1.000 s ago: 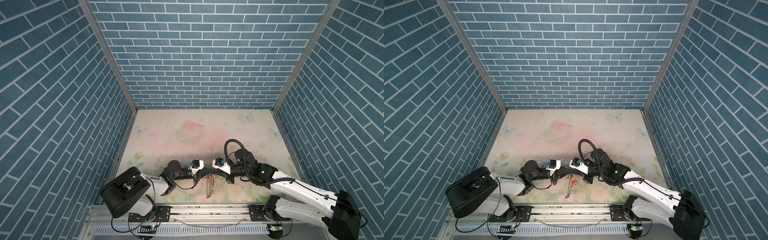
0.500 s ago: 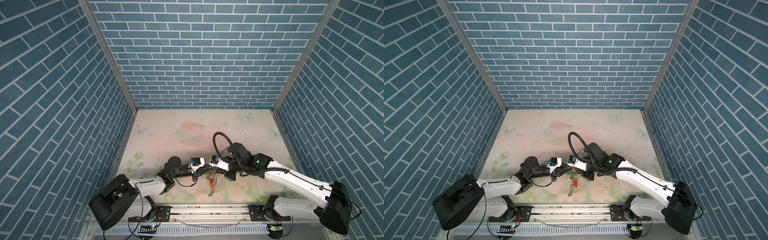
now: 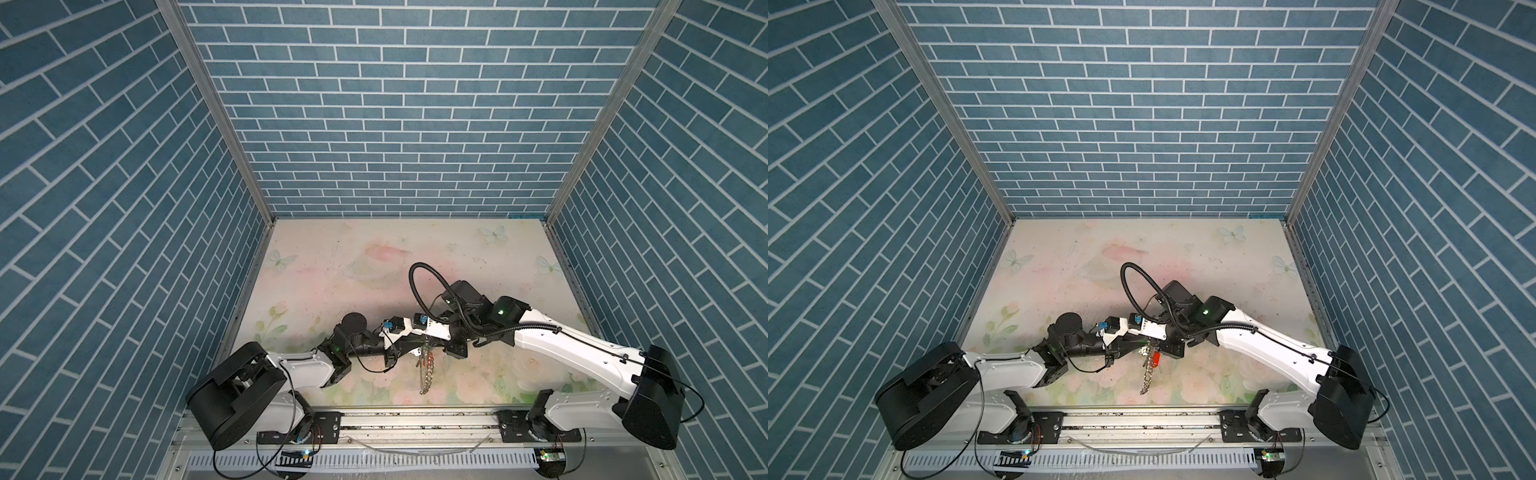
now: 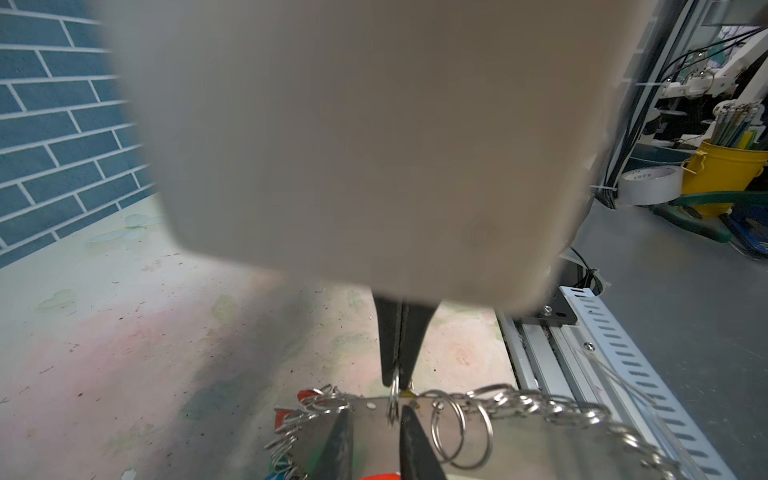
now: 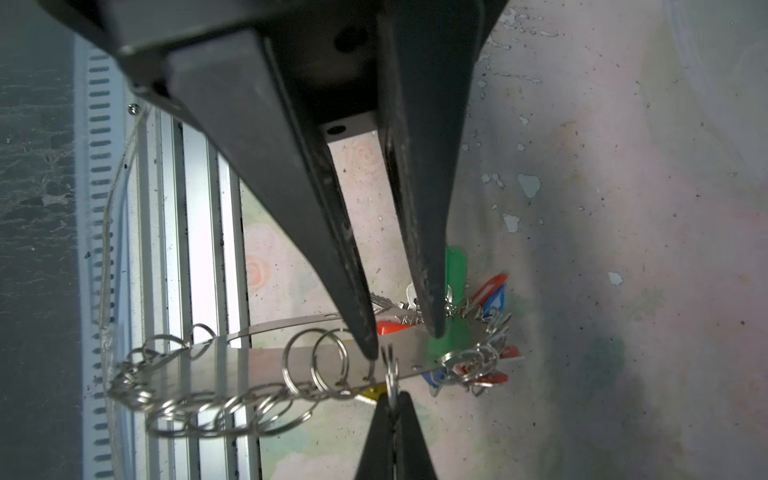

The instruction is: Put the keys on the keyring

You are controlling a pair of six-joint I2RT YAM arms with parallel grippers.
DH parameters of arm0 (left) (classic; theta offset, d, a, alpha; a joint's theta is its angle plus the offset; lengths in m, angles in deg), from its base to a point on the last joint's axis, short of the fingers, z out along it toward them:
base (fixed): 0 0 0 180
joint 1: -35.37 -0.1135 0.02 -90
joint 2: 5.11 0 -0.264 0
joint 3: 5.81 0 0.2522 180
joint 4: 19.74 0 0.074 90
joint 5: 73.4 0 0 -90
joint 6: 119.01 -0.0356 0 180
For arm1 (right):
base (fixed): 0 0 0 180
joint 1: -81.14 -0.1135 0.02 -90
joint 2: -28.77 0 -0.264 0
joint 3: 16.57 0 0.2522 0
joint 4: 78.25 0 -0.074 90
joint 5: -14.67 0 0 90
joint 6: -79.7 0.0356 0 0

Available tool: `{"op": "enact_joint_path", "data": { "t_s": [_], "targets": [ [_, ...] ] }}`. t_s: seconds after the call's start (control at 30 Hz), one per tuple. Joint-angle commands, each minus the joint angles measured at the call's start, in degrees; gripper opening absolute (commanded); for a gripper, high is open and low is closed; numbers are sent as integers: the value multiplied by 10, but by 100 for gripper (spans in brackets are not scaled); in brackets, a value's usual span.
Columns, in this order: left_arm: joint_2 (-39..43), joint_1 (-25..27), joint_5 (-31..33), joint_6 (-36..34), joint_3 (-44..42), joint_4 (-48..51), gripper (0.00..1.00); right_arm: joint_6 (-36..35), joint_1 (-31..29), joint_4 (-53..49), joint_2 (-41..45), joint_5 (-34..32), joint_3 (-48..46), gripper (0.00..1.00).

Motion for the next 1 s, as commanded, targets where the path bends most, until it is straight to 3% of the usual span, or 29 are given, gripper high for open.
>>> {"op": "enact_joint_path", "data": {
  "t_s": [0.0,0.23,0.7,0.8,0.97],
  "targets": [
    [-7,2,-17,12,9,-26,22,-27,-7,17,-1,15,33,0],
    [-11,2,-29,15,12,-25,20,-24,-7,35,3,26,27,0],
    [-20,2,-21,28,6,-59,0,1,-5,83,26,25,-11,0],
    [-13,2,-4,29,-1,-69,0,11,3,101,40,18,-28,0],
    [-4,-2,24,41,-18,-111,0,38,28,147,85,20,-80,16]
  ]
}}
